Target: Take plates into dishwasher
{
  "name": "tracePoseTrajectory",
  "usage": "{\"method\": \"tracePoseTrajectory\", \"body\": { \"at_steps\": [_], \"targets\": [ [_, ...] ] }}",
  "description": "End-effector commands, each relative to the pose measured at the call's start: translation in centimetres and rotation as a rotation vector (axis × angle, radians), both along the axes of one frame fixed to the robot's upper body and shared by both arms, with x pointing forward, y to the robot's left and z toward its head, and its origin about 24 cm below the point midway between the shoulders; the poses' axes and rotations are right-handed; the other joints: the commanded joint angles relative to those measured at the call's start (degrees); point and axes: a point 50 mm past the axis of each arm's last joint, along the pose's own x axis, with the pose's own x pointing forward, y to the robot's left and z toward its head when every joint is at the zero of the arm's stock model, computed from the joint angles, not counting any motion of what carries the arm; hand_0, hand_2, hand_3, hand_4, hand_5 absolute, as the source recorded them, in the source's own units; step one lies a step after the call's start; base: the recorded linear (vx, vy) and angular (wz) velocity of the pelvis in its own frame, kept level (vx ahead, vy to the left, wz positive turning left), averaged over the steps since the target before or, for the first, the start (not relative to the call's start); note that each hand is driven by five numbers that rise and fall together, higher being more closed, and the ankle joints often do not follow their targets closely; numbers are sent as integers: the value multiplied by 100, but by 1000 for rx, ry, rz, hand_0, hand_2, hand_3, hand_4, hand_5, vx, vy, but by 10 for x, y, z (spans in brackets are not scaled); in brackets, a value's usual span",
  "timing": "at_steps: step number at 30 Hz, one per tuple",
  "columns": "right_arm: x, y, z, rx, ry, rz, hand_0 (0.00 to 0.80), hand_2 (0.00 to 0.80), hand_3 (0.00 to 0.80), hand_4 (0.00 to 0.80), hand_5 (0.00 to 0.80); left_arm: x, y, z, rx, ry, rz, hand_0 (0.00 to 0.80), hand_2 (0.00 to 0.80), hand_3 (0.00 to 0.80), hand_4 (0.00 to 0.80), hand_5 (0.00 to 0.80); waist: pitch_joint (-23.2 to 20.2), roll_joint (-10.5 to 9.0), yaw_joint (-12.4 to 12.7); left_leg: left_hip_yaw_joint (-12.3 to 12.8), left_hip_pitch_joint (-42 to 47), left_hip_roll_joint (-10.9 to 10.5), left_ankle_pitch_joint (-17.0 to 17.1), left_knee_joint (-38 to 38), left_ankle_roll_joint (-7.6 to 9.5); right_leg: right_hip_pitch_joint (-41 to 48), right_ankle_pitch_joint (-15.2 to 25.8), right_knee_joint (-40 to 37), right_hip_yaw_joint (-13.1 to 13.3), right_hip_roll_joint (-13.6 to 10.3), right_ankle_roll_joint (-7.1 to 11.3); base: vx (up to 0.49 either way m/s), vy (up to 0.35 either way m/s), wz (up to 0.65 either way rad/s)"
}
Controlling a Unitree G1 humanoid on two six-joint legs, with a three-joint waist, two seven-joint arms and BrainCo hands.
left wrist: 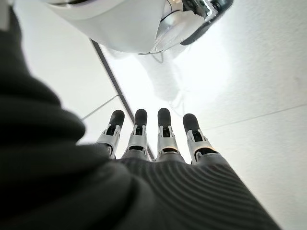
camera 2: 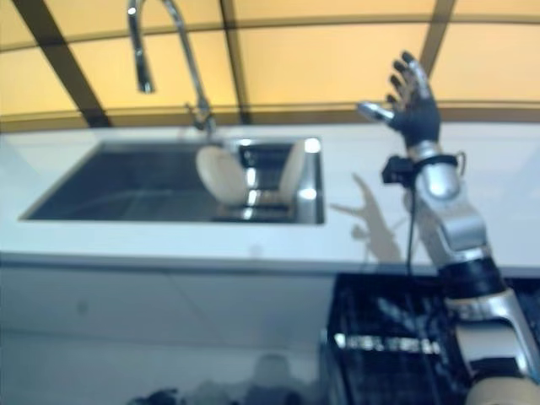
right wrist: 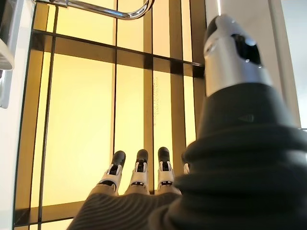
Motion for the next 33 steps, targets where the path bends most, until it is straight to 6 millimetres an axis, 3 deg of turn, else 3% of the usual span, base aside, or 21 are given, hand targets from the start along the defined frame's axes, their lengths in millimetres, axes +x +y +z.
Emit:
{"method": "tracePoseTrajectory", "body": {
  "at_steps": [1, 5, 8, 10, 13, 15, 20, 24, 27, 33],
  "targets": [
    [2, 8, 34, -5, -114, -15, 0, 0, 0, 0, 0, 2, -2, 0, 8, 17, -53, 0, 0, 0, 0, 0, -40, -282, 95, 294, 603, -301, 310, -1451, 562, 263, -1063, 510, 102, -333, 736, 114, -29, 20],
    [4, 5, 28, -5, -80, -36, 0, 0, 0, 0, 0, 1, -6, -1, 8, 29, -61, 0, 0, 0, 0, 0, -59, -385, 101, -189, 907, -503, 685, -3297, 427, 425, -1040, 334, -1, -425, 819, 126, 43, 30],
    [5, 1, 22, -15, -52, -37, 0, 0, 0, 0, 0, -4, -9, -3, 0, 35, -58, 0, 0, 0, 0, 0, -70, -407, 115, -422, 964, -455, 888, -3737, 381, 524, -1049, 240, 24, -463, 827, 144, 165, 16],
    [6, 0, 20, -23, -42, -35, 0, 0, 0, 0, 0, -6, -10, -4, -6, 37, -59, 0, 0, 0, 0, 0, -88, -403, 139, -464, 1001, -489, 671, -3655, 440, 548, -1070, 252, 57, -533, 881, 177, 325, 0],
    [6, -4, 18, -35, -29, -35, 0, 0, 0, 0, 0, -2, -10, -3, -5, 37, -75, 0, 0, 0, 0, 0, -131, -371, 123, -366, 1077, -531, 501, -3632, 524, 503, -1076, 301, 53, -614, 979, 154, 348, -16],
    [4, -11, 13, -29, -15, -47, 0, 0, 0, 0, 0, 5, -8, -1, 5, 30, -96, 0, 0, 0, 0, 0, -150, -371, 101, -267, 1100, -654, 361, -3555, 670, 474, -996, 327, 45, -734, 1154, 206, 524, -22],
    [1, -22, 5, 50, -9, -61, 0, 0, 0, 0, 0, 18, 0, 5, 41, 5, -98, 0, 0, 0, 0, 0, -106, -344, 96, -127, 1121, -803, 306, -3669, 933, 144, -963, 762, 33, -953, 1417, 110, 397, -22],
    [3, -23, -10, 125, 53, -26, 0, 0, 0, 0, 0, 19, 7, 8, 64, 2, -77, 0, 0, 0, 0, 0, -32, -264, 134, 83, 1251, -783, 315, -3874, 1018, -229, -661, 1280, -305, -1115, 1476, 58, 281, -27],
    [7, -23, -15, 159, 86, -3, 0, 0, 0, 0, 0, 21, 11, 10, 76, -1, -50, 0, 0, 0, 0, 0, -36, -245, 206, 327, 1391, -723, 370, -4142, 971, -227, -751, 1052, -565, -994, 1513, 25, 94, -41],
    [14, -32, -23, 238, 154, -31, 0, 0, 0, 0, 0, 27, 10, 12, 74, 2, -53, 0, 0, 0, 0, 0, -115, -309, 276, 309, 1383, -775, 434, -4390, 995, -186, -709, 648, -559, -824, 1537, -2, -34, -24]
  ]
}}
